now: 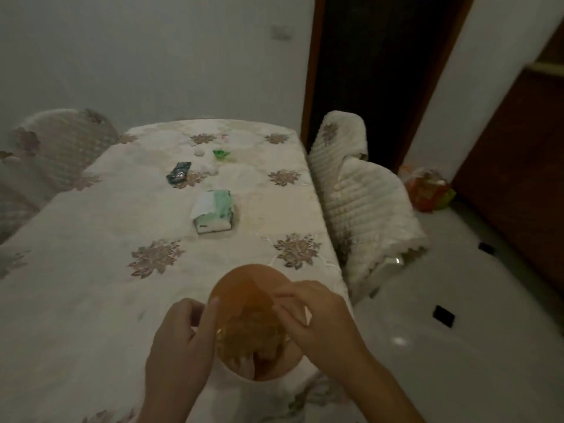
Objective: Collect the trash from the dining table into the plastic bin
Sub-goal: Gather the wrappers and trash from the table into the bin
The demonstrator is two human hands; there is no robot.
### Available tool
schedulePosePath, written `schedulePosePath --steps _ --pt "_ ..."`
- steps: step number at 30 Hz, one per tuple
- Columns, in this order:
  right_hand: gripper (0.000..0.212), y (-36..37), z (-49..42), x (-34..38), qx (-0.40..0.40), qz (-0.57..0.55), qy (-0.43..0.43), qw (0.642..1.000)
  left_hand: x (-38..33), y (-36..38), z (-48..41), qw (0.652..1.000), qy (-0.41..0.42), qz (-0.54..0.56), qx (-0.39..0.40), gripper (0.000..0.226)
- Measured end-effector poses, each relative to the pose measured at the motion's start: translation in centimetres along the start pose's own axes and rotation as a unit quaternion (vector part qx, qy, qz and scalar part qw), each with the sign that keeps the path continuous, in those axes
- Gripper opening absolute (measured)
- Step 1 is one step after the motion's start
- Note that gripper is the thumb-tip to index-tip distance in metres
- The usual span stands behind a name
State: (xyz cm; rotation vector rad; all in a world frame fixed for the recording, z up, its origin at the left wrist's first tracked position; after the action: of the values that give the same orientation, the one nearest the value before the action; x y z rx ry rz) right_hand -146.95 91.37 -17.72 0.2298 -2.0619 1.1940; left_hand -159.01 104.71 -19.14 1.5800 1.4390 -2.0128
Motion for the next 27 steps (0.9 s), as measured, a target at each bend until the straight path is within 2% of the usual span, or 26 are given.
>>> schedulePosePath --steps 5,11,16,22,27 --pt "0.033 -9.7 6.2 -5.2 -0.13 0.091 0.087 0.983 -6.4 7.5 0.3 0.996 0.048 0.0 0.076 0.037" --pt "0.05 -22.9 15.9 -13.4 -0.221 0.213 0.206 0.929 -16.4 19.5 2.3 0.978 0.145 0.038 0.142 0.036" --pt "0.058 -33.1 22.9 -21.1 -0.215 0.246 0.294 0.898 -23.5 31.6 4.5 0.972 0.14 0.065 0.177 0.039" --pt "0.062 -40.9 25.8 -29.4 -0.187 0.213 0.332 0.9 -29.3 41.4 5.1 0.973 0.109 0.074 0.191 0.036" --pt "0.064 -44.8 23.7 -37.8 -0.153 0.22 0.349 0.898 -31.7 48.1 0.7 0.979 0.079 0.063 0.178 0.035"
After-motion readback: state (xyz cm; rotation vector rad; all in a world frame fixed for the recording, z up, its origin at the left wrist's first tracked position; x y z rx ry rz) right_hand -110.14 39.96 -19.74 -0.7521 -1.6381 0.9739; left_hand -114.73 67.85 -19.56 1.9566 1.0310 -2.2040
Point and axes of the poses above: each hand's wrist, its own z-axis away from the middle knuckle, its own y-axis out of the palm, x = y × z, the point moved 2 cm from there along -z, towards the middle knuckle, and after that the axes turned 9 degrees about x, right-handed, at the moved point
